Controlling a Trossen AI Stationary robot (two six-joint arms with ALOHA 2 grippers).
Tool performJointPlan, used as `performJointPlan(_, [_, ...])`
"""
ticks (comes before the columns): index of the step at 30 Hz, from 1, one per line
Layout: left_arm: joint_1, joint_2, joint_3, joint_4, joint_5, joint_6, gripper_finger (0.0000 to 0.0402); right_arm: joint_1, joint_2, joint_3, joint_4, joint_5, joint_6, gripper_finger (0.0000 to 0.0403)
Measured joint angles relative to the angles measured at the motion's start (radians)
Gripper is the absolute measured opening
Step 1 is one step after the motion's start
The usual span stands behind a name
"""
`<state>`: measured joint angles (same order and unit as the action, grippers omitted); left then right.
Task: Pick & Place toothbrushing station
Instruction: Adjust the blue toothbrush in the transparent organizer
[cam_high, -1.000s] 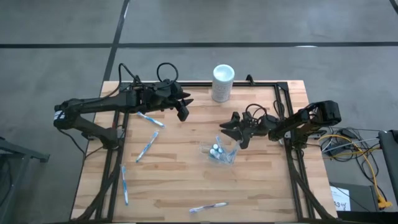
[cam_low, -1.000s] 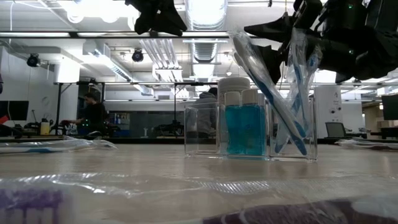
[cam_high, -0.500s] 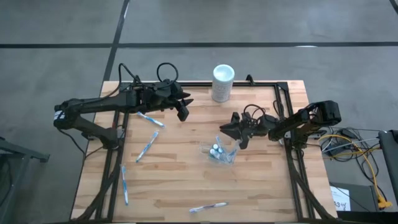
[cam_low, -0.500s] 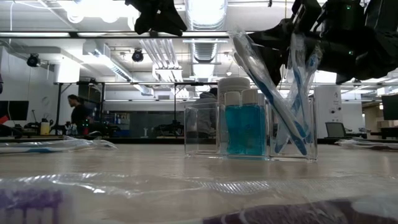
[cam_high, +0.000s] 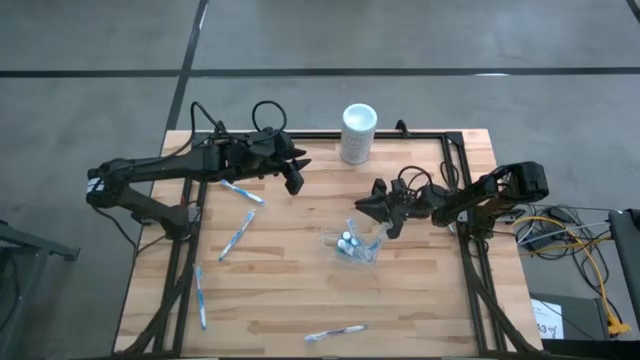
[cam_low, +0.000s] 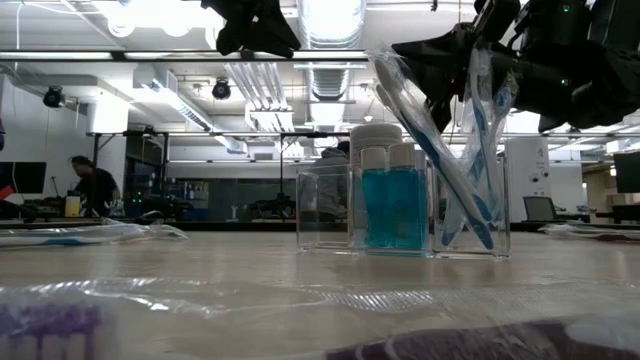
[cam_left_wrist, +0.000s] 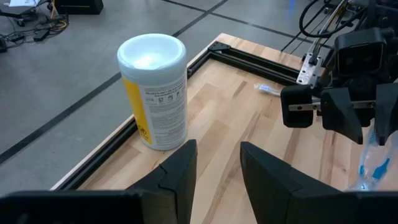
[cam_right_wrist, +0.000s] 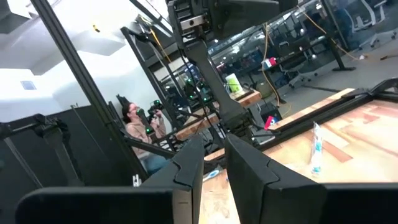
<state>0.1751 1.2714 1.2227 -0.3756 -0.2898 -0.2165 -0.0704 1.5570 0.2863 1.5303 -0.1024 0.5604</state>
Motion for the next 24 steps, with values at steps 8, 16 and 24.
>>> performJointPlan(8, [0.000, 0.000, 0.000, 0.000, 0.000, 0.000, 0.0129, 0.000, 0.000, 0.006, 0.027, -0.007, 0.020, 0.0063])
performJointPlan(16, [0.000, 0.000, 0.000, 0.000, 0.000, 0.000, 0.0129, 0.000, -0.046, 0.018, 0.013, -0.010, 0.015, 0.0075])
performJointPlan(24, [0.000, 0.000, 0.000, 0.000, 0.000, 0.000, 0.0129, 0.001, -0.057, 0.017, -0.059, -0.011, 0.013, 0.0085])
